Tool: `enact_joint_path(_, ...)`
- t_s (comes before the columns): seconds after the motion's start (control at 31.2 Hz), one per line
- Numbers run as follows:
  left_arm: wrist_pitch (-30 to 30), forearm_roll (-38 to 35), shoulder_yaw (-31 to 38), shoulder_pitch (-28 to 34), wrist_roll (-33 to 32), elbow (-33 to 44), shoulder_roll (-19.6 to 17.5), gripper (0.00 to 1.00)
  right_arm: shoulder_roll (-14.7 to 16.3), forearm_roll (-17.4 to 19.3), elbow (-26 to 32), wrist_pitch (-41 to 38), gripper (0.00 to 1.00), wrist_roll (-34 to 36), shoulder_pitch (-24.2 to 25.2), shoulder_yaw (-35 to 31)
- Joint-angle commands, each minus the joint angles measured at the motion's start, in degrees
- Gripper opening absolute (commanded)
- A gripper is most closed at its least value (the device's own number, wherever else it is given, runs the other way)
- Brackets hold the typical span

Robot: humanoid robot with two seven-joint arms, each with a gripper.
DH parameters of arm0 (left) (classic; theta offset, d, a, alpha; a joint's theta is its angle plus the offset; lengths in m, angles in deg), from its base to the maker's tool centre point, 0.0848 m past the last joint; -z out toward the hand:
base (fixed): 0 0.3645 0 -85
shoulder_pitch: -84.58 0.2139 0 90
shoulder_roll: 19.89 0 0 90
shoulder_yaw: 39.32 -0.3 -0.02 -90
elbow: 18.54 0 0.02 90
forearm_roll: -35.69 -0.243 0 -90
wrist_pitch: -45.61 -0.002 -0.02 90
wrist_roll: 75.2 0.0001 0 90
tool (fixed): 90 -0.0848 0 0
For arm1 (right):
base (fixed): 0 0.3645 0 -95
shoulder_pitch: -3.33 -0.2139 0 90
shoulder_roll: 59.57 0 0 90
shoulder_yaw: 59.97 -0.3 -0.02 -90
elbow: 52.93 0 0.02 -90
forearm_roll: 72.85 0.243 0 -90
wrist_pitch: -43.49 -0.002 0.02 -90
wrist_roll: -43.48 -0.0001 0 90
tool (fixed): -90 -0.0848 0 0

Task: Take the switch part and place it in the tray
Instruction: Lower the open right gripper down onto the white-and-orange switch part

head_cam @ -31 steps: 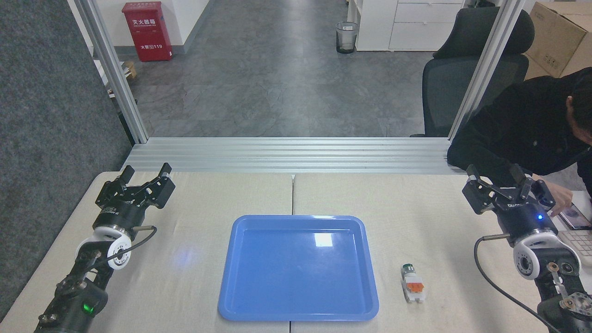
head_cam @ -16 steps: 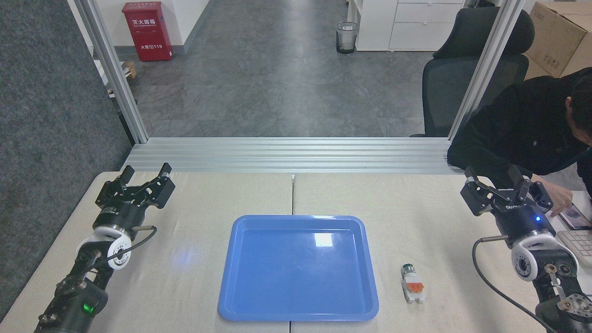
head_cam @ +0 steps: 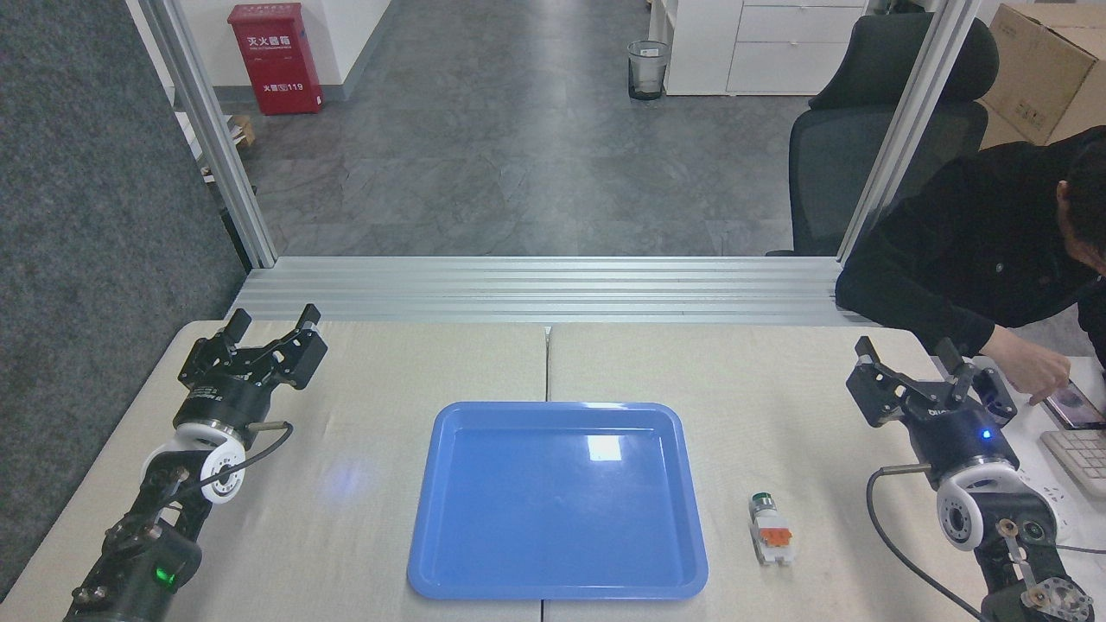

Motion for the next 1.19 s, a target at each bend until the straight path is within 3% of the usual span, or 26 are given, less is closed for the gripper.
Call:
enact_joint_path(0.0,-0.04,0.00,0.00,-0.03,0.05,-0.08,0.00,1.00,-6.29,-0.20,5.76,0.62,0.98,-0.54,5.97,0.16)
enact_joint_path(0.1,-0.04,0.00,0.00,-0.03,0.05,0.01,0.00,1.00,-10.07,-1.43,5.84,0.62,0.97,-0.54,9.58,0.51)
enact_joint_path(0.26,0.05,0.00,0.00,-0.03,0.05,0.01,0.00,1.00,-16.66,-7.05,5.76,0.71,0.97,-0.45,14.67,1.39)
enact_joint_path(0.38,-0.04,0.00,0.00,0.06,0.05,0.01,0.00,1.00,-19.75,-10.22,5.76,0.71,0.97,-0.19,17.23,1.48)
enact_joint_path(0.8,-0.04,0.00,0.00,0.06,0.05,0.01,0.00,1.00,-20.54,-10.75,5.05,3.70,0.96,-0.10,18.90,2.01)
enact_joint_path(1.15,0.05,0.00,0.00,-0.03,0.05,0.01,0.00,1.00,-20.45,-10.84,4.44,5.72,0.90,-0.10,20.05,3.94)
